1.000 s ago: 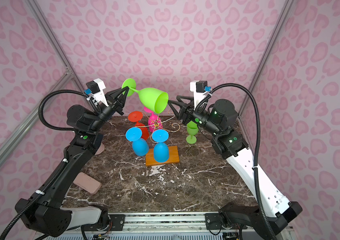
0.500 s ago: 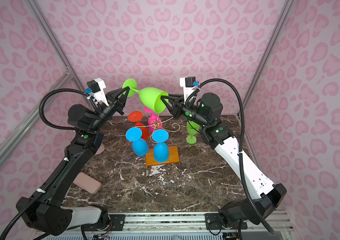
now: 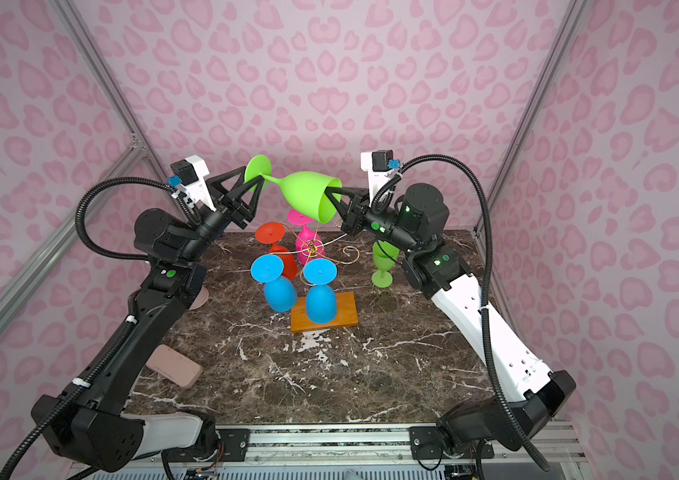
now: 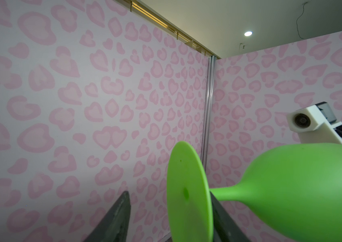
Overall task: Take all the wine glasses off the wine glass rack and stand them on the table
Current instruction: 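Grasp the glass rim with the right gripper and pull it away from the left gripper, then lower the green glass upright beside the other green glass and release it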
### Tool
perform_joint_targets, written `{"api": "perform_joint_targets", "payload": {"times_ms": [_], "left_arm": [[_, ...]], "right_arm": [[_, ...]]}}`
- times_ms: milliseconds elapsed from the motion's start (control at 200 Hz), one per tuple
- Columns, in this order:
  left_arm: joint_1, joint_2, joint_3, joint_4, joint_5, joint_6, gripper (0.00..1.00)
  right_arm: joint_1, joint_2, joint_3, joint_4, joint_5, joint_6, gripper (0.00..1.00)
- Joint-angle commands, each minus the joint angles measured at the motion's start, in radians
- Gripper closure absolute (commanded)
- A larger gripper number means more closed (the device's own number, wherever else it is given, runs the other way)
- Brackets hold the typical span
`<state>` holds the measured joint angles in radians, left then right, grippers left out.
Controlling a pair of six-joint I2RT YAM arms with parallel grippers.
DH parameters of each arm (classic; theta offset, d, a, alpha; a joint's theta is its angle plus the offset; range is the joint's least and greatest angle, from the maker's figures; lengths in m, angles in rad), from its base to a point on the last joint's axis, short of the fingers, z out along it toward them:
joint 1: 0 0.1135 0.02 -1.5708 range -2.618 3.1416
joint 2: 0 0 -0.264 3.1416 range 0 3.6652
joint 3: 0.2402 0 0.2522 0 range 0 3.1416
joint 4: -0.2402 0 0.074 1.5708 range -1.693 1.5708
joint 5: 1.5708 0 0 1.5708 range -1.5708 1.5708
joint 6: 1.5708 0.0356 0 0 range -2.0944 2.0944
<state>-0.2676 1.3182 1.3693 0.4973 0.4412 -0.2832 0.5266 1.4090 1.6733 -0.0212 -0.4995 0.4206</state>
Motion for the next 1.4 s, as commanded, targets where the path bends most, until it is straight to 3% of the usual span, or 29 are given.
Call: {"api": "perform_joint_targets", "payload": {"times_ms": [0,240,340,560,795,1020,1395], "left_arm": [[0.000,-0.023,-0.012,0.011,-0.042,0.029,0.26],[0.002,-0.113,-0.080,-0.017,-0.161,0.138,0.15],[0.003,-0.155,-0.101,-0.030,-0.217,0.177,0.12],[0.005,-0.258,-0.183,-0.057,-0.353,0.274,0.06],[0.009,-0.368,-0.299,-0.044,-0.478,0.345,0.00],[0.018,-0.454,-0.437,0.002,-0.637,0.454,0.03],[0.083,-0.536,-0.569,0.025,-0.629,0.436,0.03]], "right_arm": [[-0.044,-0.027,0.008,-0.027,0.037,-0.014,1.00],[-0.268,-0.054,0.073,-0.256,0.086,-0.018,1.00],[-0.336,-0.021,0.132,-0.400,0.134,-0.077,1.00],[-0.390,0.162,0.325,-0.723,0.324,-0.245,1.00],[-0.392,0.320,0.448,-0.880,0.468,-0.331,1.00],[-0.397,0.449,0.556,-1.017,0.632,-0.399,1.00],[-0.415,0.719,0.786,-1.189,0.658,-0.412,1.00]]}}
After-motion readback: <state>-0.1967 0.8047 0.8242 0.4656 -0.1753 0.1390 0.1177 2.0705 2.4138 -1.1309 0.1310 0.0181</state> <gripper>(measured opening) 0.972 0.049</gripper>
